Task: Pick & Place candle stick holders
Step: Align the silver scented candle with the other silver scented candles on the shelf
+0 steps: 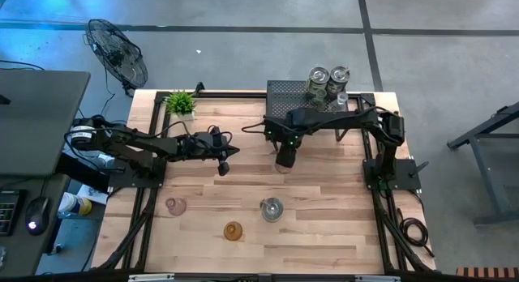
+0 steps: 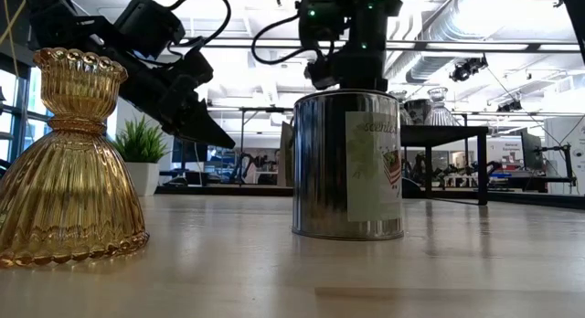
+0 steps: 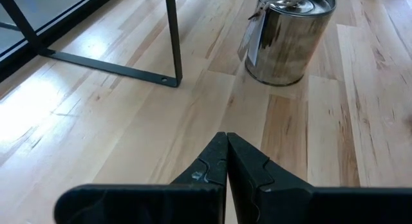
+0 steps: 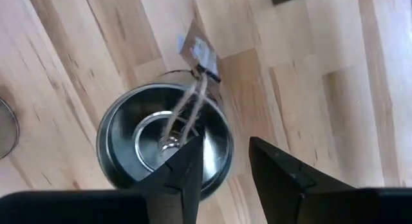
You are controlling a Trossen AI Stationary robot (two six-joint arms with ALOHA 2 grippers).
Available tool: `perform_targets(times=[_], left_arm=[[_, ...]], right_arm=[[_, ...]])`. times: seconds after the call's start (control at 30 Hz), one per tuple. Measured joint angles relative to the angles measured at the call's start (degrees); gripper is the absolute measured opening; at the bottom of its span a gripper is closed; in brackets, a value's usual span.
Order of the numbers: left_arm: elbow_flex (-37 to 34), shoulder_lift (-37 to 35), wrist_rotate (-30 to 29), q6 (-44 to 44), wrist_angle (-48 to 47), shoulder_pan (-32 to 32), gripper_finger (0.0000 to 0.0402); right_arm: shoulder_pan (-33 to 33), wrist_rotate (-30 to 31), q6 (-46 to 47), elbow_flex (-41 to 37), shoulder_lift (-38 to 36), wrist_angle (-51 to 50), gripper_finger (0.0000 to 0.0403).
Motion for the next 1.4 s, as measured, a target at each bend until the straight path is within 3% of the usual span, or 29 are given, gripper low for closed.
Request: perform_targets(times=[0.53, 0.83, 1.1, 1.4], left_arm=[[0.00, 0.00, 0.02, 0.00, -0.04, 0.00, 0.0001], [0.00, 0.00, 1.38, 0.00, -0.04, -0.02, 0.0001], [0.00, 0.00, 1.38, -0.02, -0.04, -0.02, 0.0001], [0.00, 0.00, 1.64, -0.02, -0.06, -0.02, 0.0001]], right_arm=[[-0.69, -4.96, 4.45, 0.00, 0.48, -1.06, 0.0048], [0.80, -4.52, 10.54, 0.00, 0.50, -1.50, 0.0067], [0.39, -3.97, 6.58, 0.00, 0.50, -0.65, 0.0117], [-0.13, -5.76, 3.74, -1.94, 1.36, 2.62, 0.0075]])
